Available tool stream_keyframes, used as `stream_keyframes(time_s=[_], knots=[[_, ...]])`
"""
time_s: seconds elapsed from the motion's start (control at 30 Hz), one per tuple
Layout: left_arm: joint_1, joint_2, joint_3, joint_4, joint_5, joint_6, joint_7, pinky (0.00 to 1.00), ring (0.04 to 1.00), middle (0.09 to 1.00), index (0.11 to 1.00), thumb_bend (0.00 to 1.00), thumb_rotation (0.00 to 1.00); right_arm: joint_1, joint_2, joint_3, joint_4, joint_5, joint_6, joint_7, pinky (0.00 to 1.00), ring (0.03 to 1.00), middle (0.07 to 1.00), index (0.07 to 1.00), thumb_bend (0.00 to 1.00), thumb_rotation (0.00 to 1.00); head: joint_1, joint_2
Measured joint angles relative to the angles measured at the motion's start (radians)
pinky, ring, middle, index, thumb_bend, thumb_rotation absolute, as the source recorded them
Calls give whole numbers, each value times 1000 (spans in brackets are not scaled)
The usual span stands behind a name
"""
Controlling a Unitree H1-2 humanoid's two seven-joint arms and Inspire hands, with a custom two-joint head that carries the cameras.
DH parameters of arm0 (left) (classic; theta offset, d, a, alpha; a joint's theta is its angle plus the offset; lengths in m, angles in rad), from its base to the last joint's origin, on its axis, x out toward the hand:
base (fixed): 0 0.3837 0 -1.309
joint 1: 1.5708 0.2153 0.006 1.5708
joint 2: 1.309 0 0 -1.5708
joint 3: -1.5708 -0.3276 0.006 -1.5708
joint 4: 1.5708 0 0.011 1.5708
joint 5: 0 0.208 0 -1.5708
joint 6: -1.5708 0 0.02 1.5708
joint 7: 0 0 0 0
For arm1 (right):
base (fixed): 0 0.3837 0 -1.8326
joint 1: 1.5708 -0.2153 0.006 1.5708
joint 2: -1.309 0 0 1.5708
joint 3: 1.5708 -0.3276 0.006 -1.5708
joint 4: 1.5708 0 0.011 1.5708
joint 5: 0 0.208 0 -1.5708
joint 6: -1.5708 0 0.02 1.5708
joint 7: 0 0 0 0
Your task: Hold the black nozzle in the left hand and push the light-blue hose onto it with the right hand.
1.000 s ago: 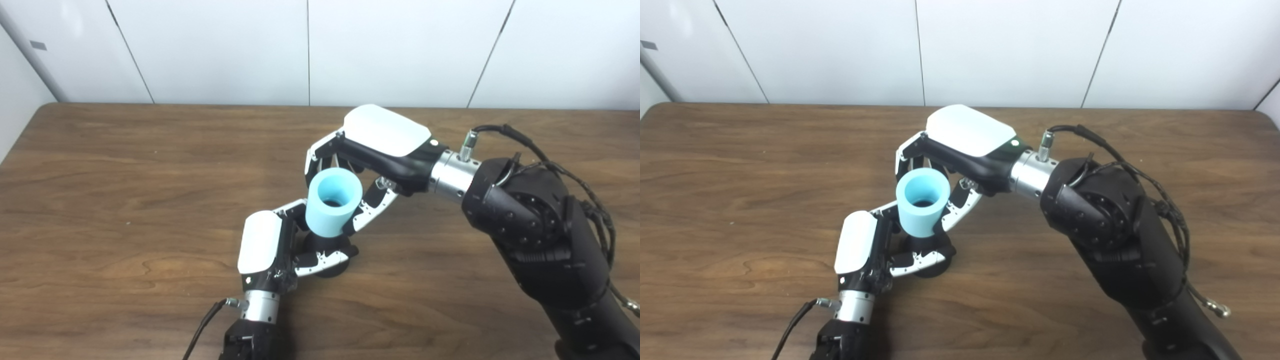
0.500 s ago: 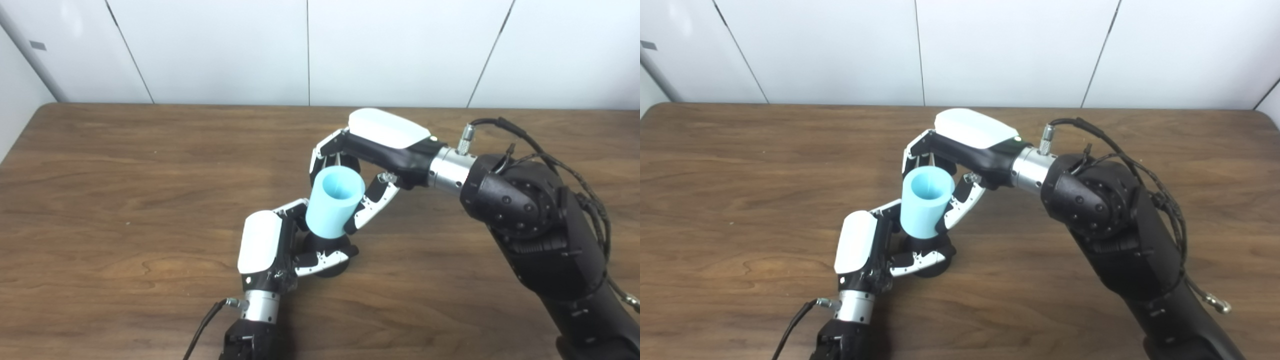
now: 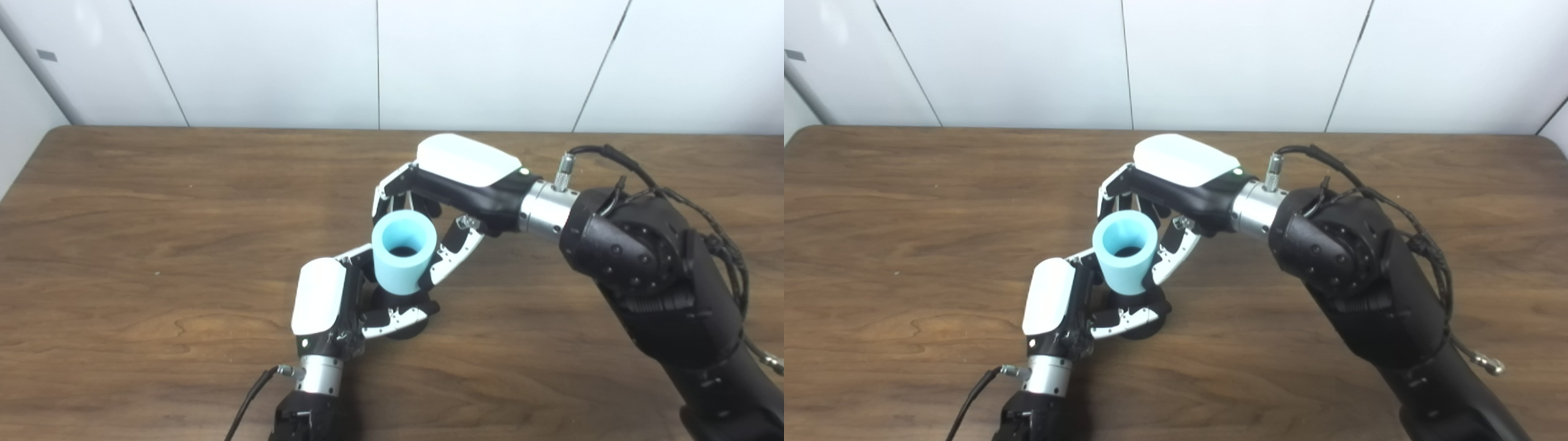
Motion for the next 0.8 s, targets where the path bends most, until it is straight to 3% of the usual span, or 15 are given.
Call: stream_keyframes(time_s=[0.07, 0.2, 0.43, 0.63, 0.8], knots=[[-1, 1, -1, 0, 0, 0, -2, 434, 474, 460, 490, 525, 0, 0, -10, 0, -11, -5, 2, 8, 573, 656, 692, 717, 907, 235, 0, 0], [-2, 1, -1, 1, 0, 3, -1, 421, 462, 444, 492, 524, 0, 12, -24, 1, -14, -18, -4, 20, 665, 753, 770, 769, 936, 295, 2, -2], [-4, 0, -3, 2, 0, 9, -1, 430, 469, 449, 491, 525, 0, 20, -22, -24, -14, -29, 18, 19, 626, 720, 732, 795, 934, 303, -2, -3], [-5, 1, -5, 2, 0, 12, -1, 436, 473, 447, 490, 525, 0, 40, -23, -35, -14, -29, 9, 14, 708, 843, 852, 851, 952, 311, -3, -3], [-7, 2, -9, 2, 0, 19, -1, 435, 472, 449, 490, 525, 0, 42, -24, -38, -13, -38, -20, 11, 753, 898, 894, 868, 962, 361, -2, -3]])
